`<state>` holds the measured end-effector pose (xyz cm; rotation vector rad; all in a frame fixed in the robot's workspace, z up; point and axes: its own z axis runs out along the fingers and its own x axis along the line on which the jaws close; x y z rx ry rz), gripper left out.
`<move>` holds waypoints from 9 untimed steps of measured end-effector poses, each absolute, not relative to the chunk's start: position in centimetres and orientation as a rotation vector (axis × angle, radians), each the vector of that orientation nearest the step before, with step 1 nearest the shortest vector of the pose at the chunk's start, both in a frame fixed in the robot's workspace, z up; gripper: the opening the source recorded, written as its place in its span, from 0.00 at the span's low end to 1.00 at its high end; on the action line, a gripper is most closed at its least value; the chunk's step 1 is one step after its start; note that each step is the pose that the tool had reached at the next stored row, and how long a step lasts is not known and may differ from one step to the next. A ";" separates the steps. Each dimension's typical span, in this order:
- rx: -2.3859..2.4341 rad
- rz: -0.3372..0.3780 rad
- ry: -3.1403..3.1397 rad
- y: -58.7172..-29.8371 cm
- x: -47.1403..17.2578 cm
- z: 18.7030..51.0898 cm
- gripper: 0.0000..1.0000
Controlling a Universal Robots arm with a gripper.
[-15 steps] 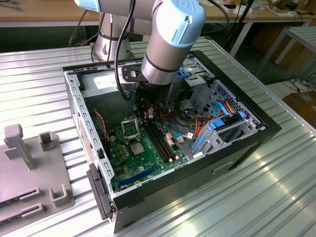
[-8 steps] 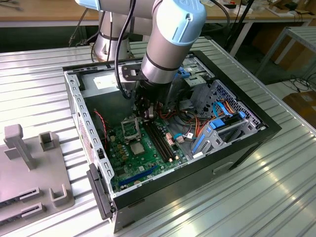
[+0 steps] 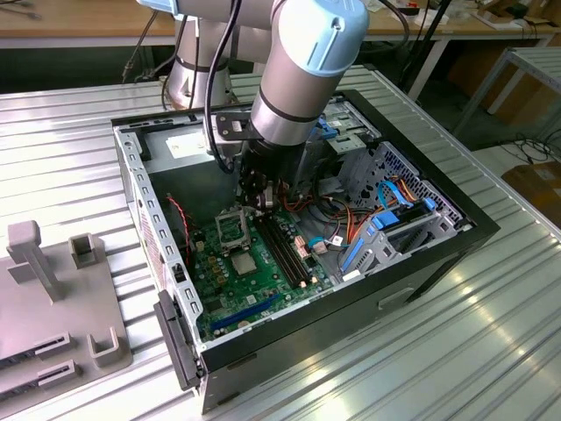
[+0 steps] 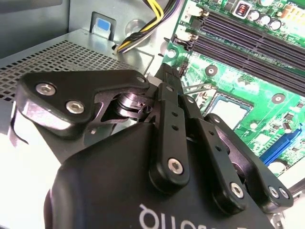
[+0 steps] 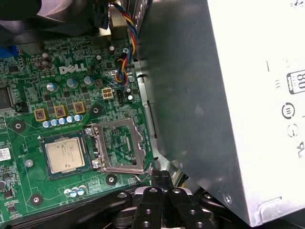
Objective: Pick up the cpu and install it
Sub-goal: 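Close the cpu cover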
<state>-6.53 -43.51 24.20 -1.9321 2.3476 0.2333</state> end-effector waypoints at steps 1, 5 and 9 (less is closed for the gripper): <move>-1.934 0.233 2.346 -43.5 -6.5 24.2 0.11; -1.941 0.234 2.341 -43.5 -6.6 24.4 0.11; -1.948 0.234 2.336 -43.5 -6.6 24.4 0.11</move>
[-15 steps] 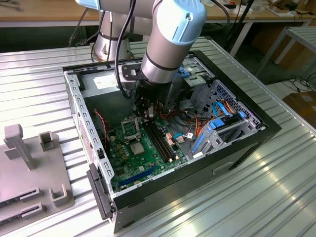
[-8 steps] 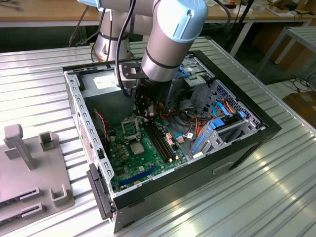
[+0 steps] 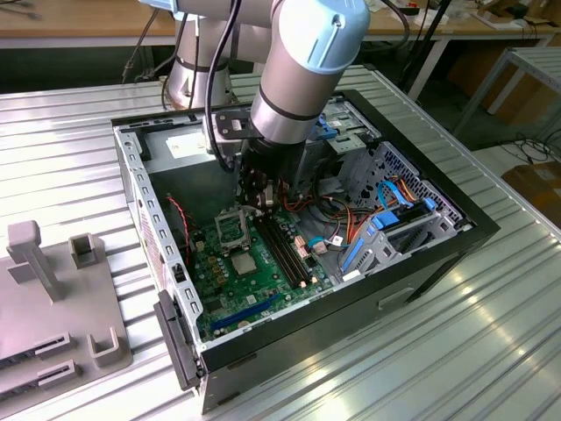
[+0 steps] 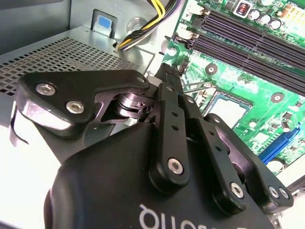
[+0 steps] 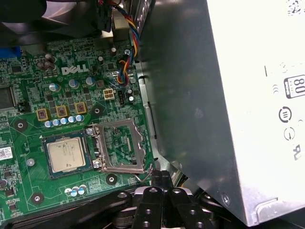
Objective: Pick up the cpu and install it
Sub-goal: 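Close the cpu cover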
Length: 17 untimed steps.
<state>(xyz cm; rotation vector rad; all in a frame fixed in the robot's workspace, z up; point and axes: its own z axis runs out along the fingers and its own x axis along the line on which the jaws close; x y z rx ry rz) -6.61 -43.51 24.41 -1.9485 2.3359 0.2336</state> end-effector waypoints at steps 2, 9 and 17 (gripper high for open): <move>-1.952 0.233 2.334 -43.5 -6.6 24.5 0.11; -1.971 0.221 2.334 -43.5 -6.6 24.7 0.11; -1.985 0.215 2.330 -43.5 -6.6 25.2 0.11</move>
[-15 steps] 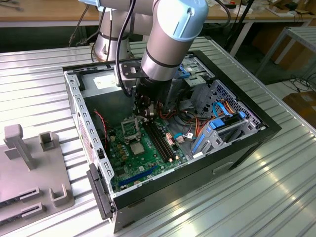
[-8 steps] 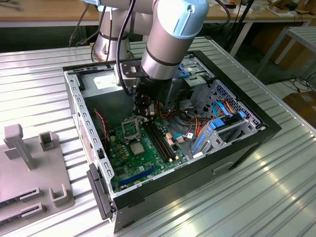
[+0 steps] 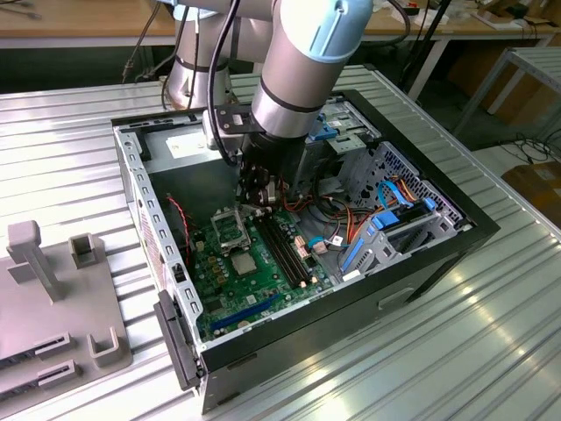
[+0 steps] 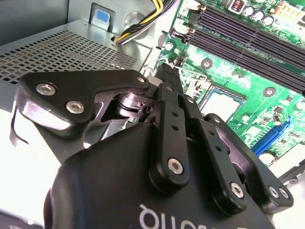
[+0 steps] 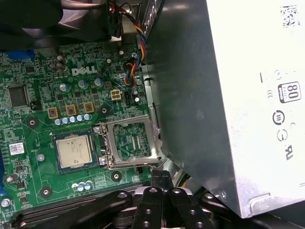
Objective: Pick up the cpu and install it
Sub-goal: 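Close the cpu cover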
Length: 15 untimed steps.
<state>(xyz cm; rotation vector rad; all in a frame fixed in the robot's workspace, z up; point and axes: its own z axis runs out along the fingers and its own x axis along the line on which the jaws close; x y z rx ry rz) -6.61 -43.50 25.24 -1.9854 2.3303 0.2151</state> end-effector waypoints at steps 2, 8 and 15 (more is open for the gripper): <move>-1.988 0.214 2.330 -43.5 -6.6 25.3 0.11; -2.001 0.214 2.320 -43.5 -5.8 24.7 0.11; -2.002 0.215 2.318 -43.5 -5.4 24.1 0.11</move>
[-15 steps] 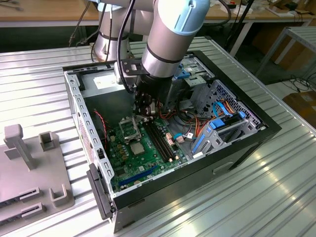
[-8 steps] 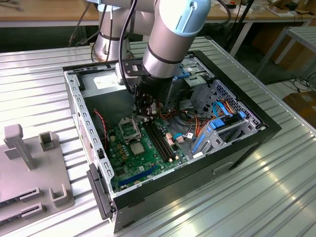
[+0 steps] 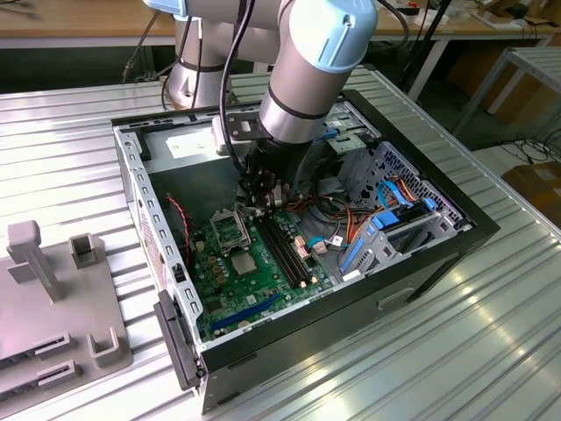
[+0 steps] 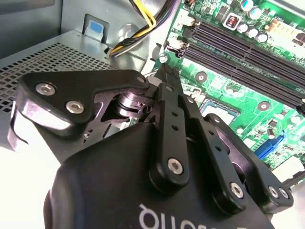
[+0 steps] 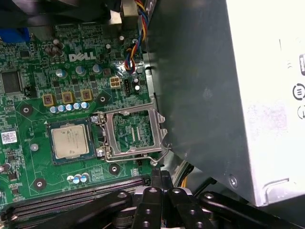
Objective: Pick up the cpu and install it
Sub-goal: 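Close the cpu cover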
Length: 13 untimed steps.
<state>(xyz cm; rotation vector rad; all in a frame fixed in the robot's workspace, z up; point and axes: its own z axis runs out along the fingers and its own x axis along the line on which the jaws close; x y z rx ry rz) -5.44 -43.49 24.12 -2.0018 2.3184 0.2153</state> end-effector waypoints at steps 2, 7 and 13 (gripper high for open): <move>-2.002 0.216 2.318 -43.5 -5.4 24.1 0.11; -2.002 0.215 2.318 -43.5 -5.4 24.1 0.11; -2.002 0.215 2.319 -43.5 -5.4 24.1 0.11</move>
